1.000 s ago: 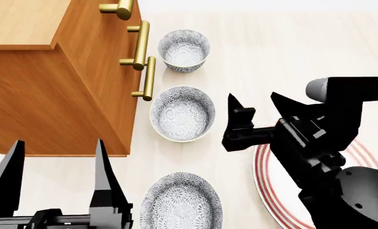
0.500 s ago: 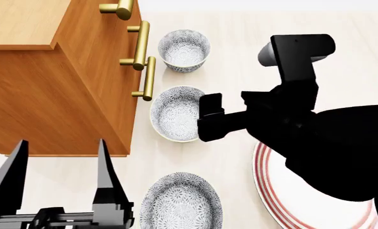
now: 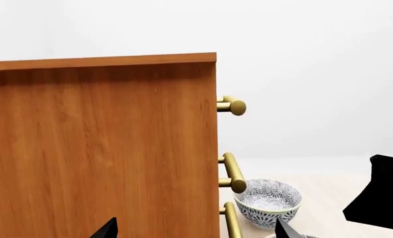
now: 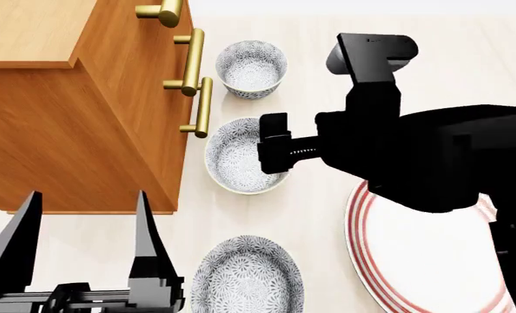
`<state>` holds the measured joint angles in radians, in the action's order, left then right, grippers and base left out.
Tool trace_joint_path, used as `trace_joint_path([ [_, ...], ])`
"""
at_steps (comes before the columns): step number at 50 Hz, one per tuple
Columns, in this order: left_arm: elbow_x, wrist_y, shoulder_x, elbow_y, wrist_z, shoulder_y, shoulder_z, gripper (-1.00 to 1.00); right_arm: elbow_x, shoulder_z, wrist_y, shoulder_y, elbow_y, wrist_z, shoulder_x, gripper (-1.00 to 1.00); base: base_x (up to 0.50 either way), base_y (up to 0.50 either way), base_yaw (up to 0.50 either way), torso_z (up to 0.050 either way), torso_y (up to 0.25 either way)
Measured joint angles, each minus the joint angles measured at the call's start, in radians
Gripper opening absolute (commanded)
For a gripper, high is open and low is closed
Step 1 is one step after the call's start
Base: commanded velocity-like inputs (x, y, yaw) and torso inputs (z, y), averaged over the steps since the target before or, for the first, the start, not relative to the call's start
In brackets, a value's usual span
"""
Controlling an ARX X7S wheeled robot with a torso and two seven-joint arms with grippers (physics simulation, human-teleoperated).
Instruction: Put the bowl in the middle on the plate.
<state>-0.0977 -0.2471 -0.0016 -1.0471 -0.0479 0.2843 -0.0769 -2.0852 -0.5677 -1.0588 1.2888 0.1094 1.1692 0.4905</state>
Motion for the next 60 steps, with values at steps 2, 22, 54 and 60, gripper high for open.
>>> trace_joint_path([
  [2, 0.001, -0.001, 0.0, 0.0, 0.001, -0.001, 0.001, 1.0, 0.01, -0.008, -0.003, 0.003, -0.02, -0.009, -0.006, 1.0, 0.0, 0.0, 0.0, 0.0, 0.0],
  [22, 0.005, -0.013, 0.0, 0.0, 0.005, -0.007, 0.005, 1.0, 0.085, -0.078, -0.034, 0.031, -0.176, -0.088, -0.055, 1.0, 0.0, 0.0, 0.0, 0.0, 0.0],
  [54, 0.001, -0.02, 0.0, 0.0, 0.008, -0.01, 0.003, 1.0, 0.205, -0.138, -0.043, 0.024, -0.286, -0.216, -0.085, 1.0, 0.0, 0.0, 0.0, 0.0, 0.0],
  [60, 0.002, -0.018, 0.0, 0.0, 0.008, -0.009, 0.001, 1.0, 0.212, -0.145, -0.042, 0.017, -0.289, -0.228, -0.087, 1.0, 0.0, 0.0, 0.0, 0.0, 0.0],
])
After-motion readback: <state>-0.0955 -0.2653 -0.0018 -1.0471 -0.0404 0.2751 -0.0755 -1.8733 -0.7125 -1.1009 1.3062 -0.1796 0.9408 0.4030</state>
